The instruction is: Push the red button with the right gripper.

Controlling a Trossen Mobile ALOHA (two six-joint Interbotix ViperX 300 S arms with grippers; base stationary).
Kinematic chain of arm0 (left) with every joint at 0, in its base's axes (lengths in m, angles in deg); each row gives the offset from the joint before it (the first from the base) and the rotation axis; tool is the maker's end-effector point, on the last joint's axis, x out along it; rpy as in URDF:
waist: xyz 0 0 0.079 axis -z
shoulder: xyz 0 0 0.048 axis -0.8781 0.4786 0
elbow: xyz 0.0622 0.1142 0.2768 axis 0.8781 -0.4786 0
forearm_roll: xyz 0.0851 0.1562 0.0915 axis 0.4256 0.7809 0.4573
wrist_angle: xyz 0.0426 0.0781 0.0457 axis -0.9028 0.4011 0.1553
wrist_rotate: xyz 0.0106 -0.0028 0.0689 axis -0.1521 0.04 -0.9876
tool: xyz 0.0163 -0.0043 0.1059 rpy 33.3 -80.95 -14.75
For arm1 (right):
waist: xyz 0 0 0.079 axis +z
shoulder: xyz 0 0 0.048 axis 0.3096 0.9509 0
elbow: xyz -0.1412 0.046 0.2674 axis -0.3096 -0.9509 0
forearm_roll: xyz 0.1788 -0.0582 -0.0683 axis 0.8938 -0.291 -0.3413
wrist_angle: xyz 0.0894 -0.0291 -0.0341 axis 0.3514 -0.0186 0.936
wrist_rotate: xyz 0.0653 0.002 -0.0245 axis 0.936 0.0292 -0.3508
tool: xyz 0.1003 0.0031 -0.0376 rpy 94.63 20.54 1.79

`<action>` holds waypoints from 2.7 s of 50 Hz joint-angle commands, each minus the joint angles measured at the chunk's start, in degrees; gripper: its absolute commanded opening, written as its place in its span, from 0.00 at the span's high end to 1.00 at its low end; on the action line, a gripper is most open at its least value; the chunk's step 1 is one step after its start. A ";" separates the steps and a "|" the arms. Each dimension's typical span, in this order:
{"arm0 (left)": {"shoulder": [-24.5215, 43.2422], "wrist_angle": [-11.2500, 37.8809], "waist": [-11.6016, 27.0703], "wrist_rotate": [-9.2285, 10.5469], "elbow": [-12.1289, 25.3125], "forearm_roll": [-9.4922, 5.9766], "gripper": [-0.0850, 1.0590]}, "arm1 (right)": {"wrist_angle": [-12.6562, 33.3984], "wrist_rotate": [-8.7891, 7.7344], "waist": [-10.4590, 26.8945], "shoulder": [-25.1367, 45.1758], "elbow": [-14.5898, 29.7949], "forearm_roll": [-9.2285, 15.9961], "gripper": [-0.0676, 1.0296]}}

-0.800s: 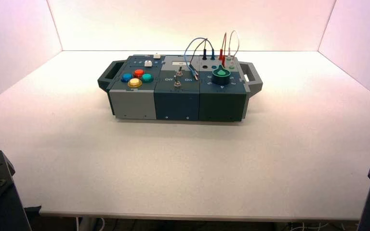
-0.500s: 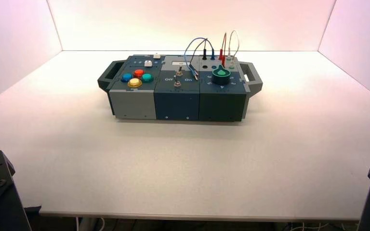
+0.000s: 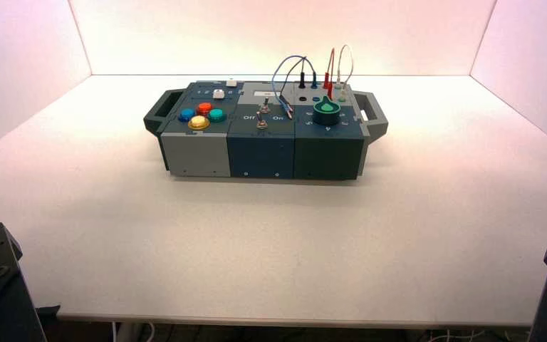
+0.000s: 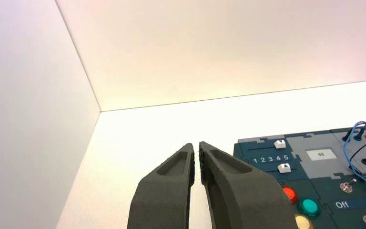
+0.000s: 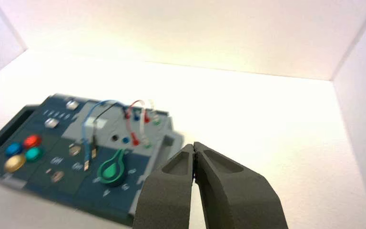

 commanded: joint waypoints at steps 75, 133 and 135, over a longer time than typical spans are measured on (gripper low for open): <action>4.66 27.60 4.83 -0.79 11.87 -3.52 0.95 | 35.42 -23.64 26.72 65.74 60.91 0.26 0.96; 4.57 26.28 4.83 -0.79 11.25 -2.90 0.95 | 32.26 -27.25 32.61 79.54 71.10 2.02 0.96; 4.57 26.28 4.75 -0.79 11.16 -2.90 0.95 | 32.08 -27.16 32.70 79.72 71.02 2.02 0.96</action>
